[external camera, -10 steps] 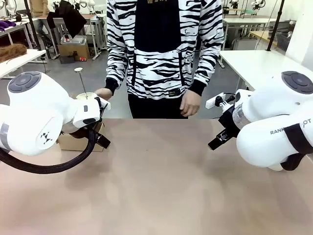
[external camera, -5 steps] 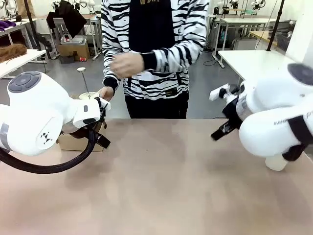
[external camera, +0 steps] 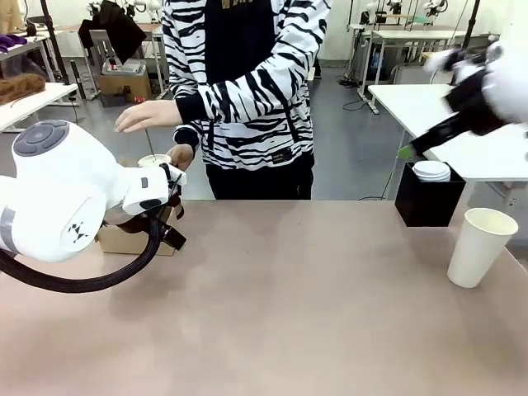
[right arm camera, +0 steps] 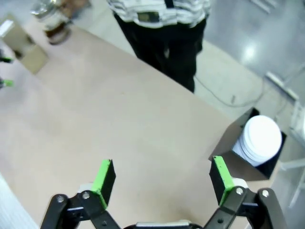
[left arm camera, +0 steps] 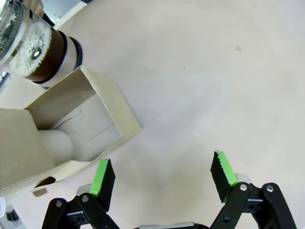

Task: Pour a drink into a cup and package it in a carrier.
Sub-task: Pick up the 600 ml Paper Cup and place it in the middle top area of the table.

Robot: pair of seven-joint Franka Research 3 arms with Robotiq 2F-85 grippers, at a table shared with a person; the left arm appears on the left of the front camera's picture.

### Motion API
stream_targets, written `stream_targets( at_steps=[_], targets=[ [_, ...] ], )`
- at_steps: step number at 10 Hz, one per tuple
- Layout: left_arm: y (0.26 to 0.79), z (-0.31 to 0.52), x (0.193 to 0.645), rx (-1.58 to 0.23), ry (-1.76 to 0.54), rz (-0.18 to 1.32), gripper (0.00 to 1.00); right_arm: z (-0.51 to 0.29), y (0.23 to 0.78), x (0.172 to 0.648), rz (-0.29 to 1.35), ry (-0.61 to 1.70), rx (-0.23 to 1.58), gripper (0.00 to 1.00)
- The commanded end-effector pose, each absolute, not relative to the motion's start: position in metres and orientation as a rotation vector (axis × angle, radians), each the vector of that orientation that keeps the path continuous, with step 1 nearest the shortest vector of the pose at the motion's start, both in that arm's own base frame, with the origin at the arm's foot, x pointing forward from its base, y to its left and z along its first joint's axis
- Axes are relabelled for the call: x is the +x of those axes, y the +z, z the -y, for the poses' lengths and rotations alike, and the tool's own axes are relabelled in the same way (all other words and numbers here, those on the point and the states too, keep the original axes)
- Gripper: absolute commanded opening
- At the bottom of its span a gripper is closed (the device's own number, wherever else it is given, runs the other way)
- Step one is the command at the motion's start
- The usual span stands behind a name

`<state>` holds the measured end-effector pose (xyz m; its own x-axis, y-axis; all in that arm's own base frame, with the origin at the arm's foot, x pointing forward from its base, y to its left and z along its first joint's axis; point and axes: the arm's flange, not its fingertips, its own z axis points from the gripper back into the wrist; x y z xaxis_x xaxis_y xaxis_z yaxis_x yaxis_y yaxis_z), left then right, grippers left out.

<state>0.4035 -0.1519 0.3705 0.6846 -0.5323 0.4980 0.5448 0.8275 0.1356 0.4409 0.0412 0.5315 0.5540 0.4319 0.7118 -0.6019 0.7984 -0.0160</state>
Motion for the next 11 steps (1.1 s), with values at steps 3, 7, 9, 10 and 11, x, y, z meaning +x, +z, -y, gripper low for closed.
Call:
stream_targets(
  at_steps=[3, 7, 9, 10, 11],
  targets=[
    [0.370, 0.152, 0.403, -0.025, -0.604, 0.550, 1.00, 0.105, 0.503, 0.432, 0.880, 0.753, 0.543, 1.00],
    [0.370, 0.152, 0.403, -0.025, -0.604, 0.550, 1.00, 0.092, 0.520, 0.414, 0.889, 0.721, 0.477, 1.00],
    [0.370, 0.152, 0.403, -0.025, -0.604, 0.550, 1.00, 0.092, 0.520, 0.414, 0.889, 0.721, 0.477, 1.00],
    [0.370, 0.152, 0.403, -0.025, -0.604, 0.550, 1.00, 0.088, 0.514, 0.416, 0.881, 0.726, 0.483, 1.00],
    [0.370, 0.152, 0.403, -0.025, -0.604, 0.550, 1.00, 0.112, 0.509, 0.435, 0.879, 0.760, 0.575, 1.00]
  ],
)
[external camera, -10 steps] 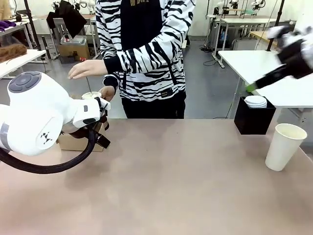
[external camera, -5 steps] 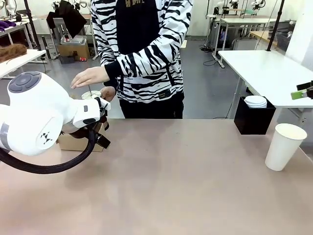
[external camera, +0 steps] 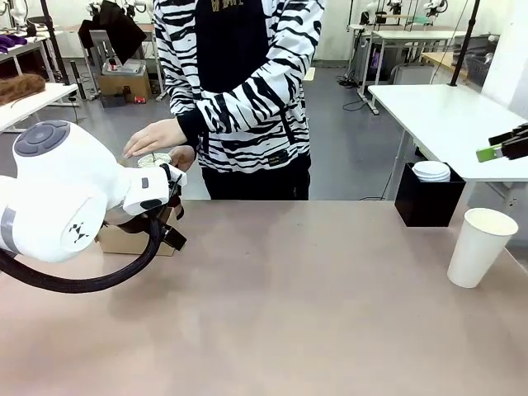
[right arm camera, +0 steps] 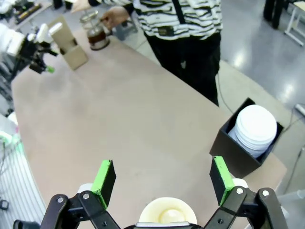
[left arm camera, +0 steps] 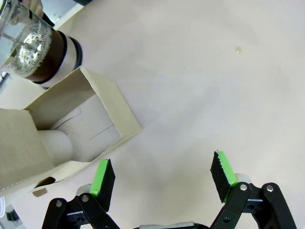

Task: Pour a drink into a cup and package it in a carrier.
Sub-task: Pick up the 600 ml Paper Cup and place it in the middle top area of the table.

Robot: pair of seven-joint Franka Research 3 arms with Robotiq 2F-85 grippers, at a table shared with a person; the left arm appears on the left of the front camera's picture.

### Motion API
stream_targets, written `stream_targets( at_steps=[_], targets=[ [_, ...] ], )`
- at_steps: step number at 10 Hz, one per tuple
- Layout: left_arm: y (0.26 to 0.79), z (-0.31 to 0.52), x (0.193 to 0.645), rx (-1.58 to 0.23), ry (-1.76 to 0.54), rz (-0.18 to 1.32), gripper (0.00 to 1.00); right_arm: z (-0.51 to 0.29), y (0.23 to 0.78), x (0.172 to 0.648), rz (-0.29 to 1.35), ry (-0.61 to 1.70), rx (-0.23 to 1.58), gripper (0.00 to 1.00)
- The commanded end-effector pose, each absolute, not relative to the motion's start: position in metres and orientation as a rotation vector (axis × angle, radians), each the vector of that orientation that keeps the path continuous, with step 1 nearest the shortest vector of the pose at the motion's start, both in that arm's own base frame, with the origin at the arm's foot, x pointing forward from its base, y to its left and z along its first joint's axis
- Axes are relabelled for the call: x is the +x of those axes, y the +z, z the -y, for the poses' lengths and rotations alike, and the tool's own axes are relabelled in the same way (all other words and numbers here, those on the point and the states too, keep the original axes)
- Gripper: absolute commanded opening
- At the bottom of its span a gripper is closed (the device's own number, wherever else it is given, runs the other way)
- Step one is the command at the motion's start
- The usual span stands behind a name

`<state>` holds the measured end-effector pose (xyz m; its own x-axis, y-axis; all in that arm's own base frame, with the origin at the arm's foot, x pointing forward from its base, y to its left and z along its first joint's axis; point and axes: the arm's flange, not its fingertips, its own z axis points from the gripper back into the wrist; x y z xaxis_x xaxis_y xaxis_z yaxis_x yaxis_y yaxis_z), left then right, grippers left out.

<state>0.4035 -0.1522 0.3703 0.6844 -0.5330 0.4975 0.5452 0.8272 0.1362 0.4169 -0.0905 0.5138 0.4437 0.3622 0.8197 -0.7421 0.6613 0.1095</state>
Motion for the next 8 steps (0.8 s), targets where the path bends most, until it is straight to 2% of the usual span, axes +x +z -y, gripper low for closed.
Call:
stream_targets(
  at_steps=[1, 5, 8],
  targets=[
    [0.370, 0.152, 0.403, -0.025, -0.604, 0.550, 1.00, 0.144, 0.500, 0.444, 0.917, 0.757, 0.626, 1.00],
    [0.370, 0.152, 0.403, -0.025, -0.604, 0.550, 1.00, 0.248, 0.448, 0.447, 1.115, 0.812, 0.768, 1.00],
    [0.370, 0.152, 0.403, -0.025, -0.604, 0.550, 1.00, 0.285, 0.395, 0.429, 1.254, 0.877, 0.865, 1.00]
  ],
)
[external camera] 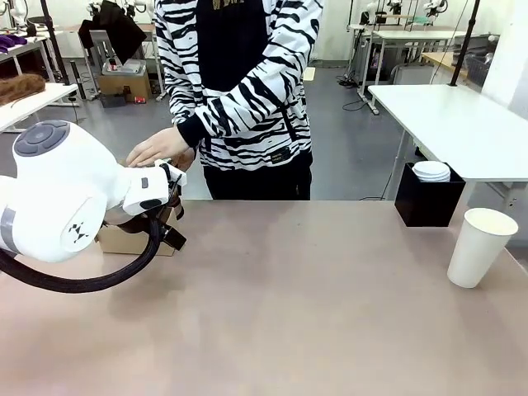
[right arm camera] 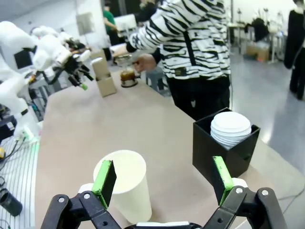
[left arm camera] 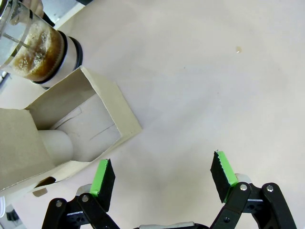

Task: Pour a drink into a cup and package it in a carrier.
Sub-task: Pick up the 600 ml Paper Cup and place it in the middle top area of the table.

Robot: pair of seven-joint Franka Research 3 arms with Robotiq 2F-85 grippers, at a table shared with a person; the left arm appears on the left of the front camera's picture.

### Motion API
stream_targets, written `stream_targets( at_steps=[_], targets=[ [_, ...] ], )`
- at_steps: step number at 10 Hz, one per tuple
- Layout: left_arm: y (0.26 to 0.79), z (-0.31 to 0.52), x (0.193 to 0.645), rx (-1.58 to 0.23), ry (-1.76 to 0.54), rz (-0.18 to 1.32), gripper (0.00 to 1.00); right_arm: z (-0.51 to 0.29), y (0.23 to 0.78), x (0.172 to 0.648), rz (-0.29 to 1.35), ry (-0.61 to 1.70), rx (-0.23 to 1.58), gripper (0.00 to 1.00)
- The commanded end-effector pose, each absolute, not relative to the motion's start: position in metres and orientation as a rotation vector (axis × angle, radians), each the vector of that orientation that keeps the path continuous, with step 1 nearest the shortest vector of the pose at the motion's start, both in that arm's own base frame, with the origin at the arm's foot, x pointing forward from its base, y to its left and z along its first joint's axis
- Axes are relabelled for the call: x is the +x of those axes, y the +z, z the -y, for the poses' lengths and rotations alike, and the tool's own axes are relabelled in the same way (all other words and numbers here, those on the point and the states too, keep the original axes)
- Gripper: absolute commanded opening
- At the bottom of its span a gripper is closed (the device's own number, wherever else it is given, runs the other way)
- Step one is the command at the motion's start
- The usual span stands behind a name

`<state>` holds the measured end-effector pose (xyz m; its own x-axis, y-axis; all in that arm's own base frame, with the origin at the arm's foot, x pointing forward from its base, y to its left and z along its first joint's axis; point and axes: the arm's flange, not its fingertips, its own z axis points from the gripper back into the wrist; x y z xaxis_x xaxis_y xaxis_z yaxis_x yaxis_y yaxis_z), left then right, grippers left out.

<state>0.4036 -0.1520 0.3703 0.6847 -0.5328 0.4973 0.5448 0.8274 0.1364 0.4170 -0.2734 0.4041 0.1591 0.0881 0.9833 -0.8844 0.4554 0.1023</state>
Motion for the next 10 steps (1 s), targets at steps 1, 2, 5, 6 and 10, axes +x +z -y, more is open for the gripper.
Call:
stream_targets(
  at_steps=[1, 2, 5, 6, 10],
  targets=[
    [0.370, 0.152, 0.403, -0.025, -0.604, 0.550, 1.00, 0.287, 0.374, 0.417, 1.291, 0.852, 0.876, 1.00],
    [0.370, 0.152, 0.403, -0.025, -0.604, 0.550, 1.00, 0.285, 0.355, 0.406, 1.313, 0.835, 0.881, 1.00],
    [0.370, 0.152, 0.403, -0.025, -0.604, 0.550, 1.00, 0.262, 0.318, 0.378, 1.337, 0.809, 0.845, 1.00],
    [0.370, 0.152, 0.403, -0.025, -0.604, 0.550, 1.00, 0.251, 0.306, 0.370, 1.341, 0.811, 0.852, 1.00],
    [0.370, 0.152, 0.403, -0.025, -0.604, 0.550, 1.00, 0.214, 0.281, 0.357, 1.246, 0.814, 0.852, 1.00]
  ],
)
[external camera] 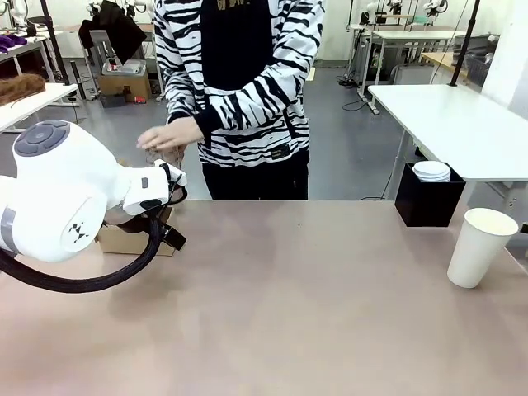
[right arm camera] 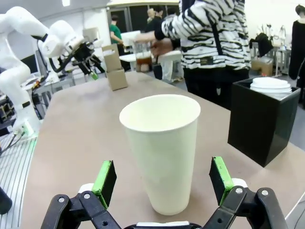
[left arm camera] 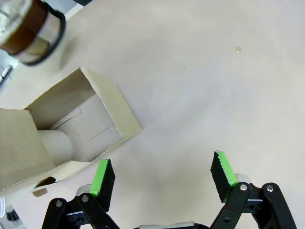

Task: Pour a drink into a cup and package it in a carrier.
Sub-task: Pick up the 600 ml Paper Cup and place it in the middle top area of the table.

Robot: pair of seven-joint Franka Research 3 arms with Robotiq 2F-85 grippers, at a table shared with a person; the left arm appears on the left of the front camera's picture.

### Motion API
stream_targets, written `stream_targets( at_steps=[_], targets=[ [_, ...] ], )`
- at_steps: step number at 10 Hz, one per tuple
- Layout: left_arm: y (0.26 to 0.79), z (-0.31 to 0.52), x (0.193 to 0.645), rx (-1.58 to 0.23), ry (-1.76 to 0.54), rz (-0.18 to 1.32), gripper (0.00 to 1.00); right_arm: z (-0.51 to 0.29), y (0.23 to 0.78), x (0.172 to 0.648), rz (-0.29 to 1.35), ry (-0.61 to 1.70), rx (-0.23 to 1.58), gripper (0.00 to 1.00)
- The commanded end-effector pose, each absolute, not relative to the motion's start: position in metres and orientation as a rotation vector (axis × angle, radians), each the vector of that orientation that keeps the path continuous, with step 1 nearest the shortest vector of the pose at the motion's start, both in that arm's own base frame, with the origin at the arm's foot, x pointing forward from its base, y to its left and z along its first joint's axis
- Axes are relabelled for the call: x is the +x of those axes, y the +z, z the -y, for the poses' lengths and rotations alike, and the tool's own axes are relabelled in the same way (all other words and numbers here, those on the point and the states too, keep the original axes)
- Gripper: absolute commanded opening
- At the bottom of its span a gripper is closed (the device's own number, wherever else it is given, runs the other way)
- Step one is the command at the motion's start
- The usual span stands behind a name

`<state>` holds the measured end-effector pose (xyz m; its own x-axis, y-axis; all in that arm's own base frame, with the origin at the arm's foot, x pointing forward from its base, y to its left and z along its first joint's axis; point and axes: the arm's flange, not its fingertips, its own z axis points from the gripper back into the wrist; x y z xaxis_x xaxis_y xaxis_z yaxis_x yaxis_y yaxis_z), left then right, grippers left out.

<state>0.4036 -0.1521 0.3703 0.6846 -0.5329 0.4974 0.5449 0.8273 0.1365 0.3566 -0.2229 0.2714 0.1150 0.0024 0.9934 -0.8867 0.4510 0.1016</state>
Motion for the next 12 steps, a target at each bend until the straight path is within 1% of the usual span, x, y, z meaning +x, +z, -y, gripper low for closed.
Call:
stream_targets(
  at_steps=[1, 2, 4, 12],
  targets=[
    [0.370, 0.152, 0.403, -0.025, -0.604, 0.550, 1.00, 0.231, 0.277, 0.359, 1.318, 0.799, 0.900, 1.00],
    [0.370, 0.152, 0.403, -0.025, -0.604, 0.550, 1.00, 0.231, 0.277, 0.359, 1.318, 0.799, 0.900, 1.00],
    [0.370, 0.152, 0.403, -0.025, -0.604, 0.550, 1.00, 0.213, 0.269, 0.363, 1.263, 0.771, 0.893, 1.00],
    [0.370, 0.152, 0.403, -0.025, -0.604, 0.550, 1.00, 0.189, 0.256, 0.371, 1.220, 0.758, 0.951, 1.00]
  ],
)
